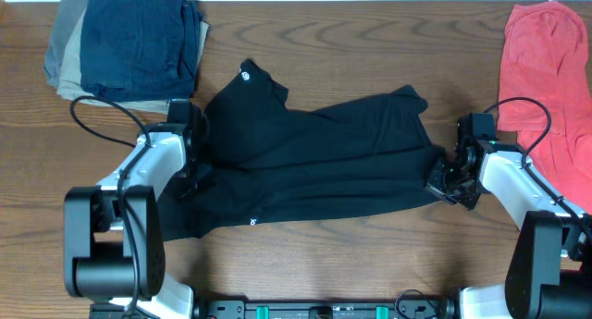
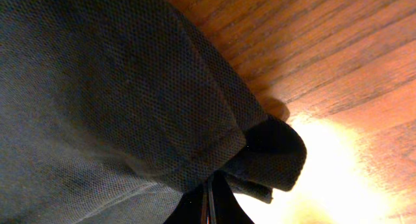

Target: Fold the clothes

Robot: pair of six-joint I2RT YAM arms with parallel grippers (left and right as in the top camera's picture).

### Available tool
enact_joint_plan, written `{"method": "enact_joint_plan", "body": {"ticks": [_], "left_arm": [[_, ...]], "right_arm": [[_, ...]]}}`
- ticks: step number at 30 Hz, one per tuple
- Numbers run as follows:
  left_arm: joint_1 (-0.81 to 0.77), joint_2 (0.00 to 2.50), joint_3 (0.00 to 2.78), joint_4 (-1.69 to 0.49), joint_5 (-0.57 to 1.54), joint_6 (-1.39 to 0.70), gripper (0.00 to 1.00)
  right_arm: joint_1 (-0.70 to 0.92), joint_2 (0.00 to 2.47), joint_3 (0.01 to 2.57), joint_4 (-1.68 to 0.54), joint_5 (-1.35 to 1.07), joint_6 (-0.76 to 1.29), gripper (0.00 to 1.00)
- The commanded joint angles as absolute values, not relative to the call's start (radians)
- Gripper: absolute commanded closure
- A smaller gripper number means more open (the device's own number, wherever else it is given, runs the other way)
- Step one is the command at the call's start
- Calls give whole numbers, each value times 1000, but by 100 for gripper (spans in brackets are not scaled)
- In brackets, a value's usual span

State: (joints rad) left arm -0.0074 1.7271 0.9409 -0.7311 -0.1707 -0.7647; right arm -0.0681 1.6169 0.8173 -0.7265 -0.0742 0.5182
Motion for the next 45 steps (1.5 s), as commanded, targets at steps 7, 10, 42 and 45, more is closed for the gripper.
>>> {"method": "enact_joint_plan", "body": {"ticks": [7, 10, 42, 45], "left_arm": [[-3, 1455, 934, -760, -213, -710, 94], [-3, 1369, 934, -793, -179, -671, 85], [-19, 1516, 933, -805, 262, -139, 30], [-24, 1526, 932, -802, 262, -130, 34]], "right_arm": [[-65, 1627, 914, -826, -49, 503, 99], [-65, 1627, 989, -898, -49, 470, 99], [-64, 1627, 1123, -1009, -240, 272, 25], [-64, 1627, 1123, -1005, -240, 272, 25]]}}
